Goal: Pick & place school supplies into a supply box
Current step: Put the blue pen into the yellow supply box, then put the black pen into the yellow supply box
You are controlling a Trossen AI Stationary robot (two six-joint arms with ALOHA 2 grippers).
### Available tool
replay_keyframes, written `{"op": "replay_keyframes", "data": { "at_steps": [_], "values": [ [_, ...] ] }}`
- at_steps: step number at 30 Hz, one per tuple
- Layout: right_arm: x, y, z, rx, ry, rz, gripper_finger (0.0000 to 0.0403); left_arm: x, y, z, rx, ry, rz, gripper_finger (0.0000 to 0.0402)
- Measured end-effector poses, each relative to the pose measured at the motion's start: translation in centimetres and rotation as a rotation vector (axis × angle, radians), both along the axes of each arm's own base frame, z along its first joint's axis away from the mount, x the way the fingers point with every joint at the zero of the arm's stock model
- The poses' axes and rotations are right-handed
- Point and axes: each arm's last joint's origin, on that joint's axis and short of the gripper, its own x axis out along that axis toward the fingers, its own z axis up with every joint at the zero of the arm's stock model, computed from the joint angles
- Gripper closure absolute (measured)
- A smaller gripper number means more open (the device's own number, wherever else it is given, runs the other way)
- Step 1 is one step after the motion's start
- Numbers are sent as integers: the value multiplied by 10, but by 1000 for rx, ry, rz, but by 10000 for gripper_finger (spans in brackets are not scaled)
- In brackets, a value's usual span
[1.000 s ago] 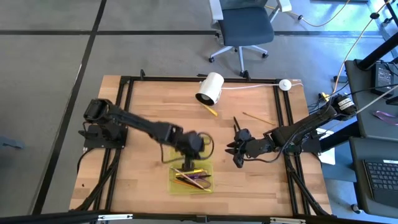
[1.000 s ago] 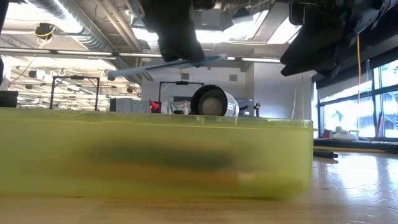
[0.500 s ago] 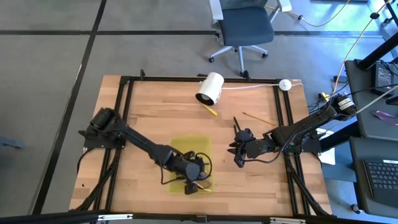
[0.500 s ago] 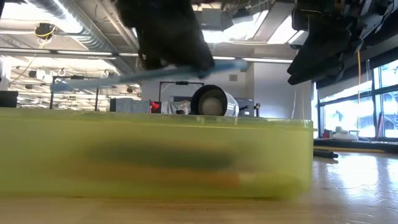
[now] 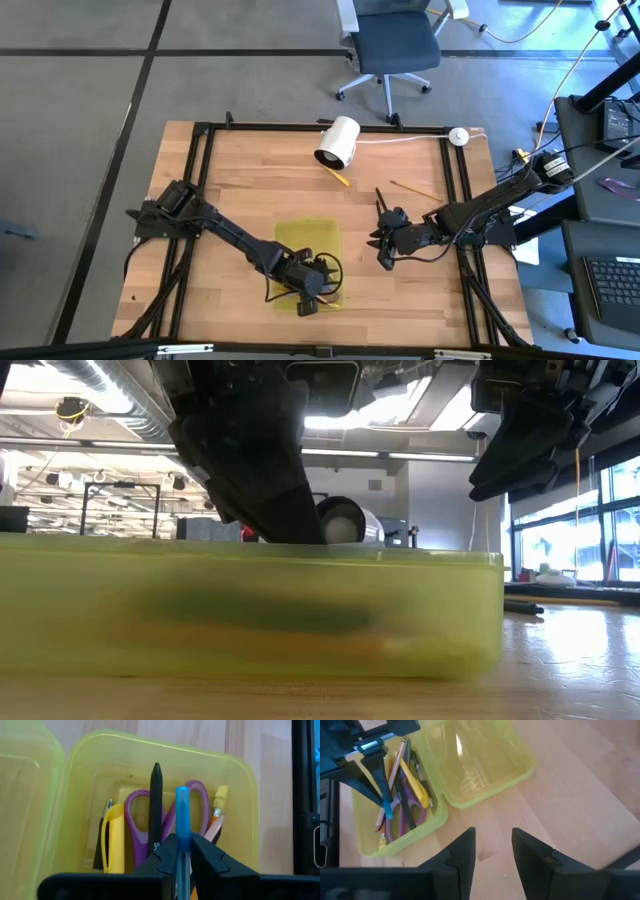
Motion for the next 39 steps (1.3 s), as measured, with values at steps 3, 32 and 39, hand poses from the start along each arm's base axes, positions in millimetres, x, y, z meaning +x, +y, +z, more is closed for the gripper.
{"op": "replay_keyframes", "data": {
  "at_steps": [3,32,39],
  "values": [
    [-1,0,-1,-5,10,0,271,0,0,0,-1,-2,0,359],
    [-5,-27,-3,100,231,-161,271,-23,54,89,84,-114,-146,255],
    [-7,-46,-5,117,318,-247,271,-25,75,107,269,-193,-24,252]
  ]
}}
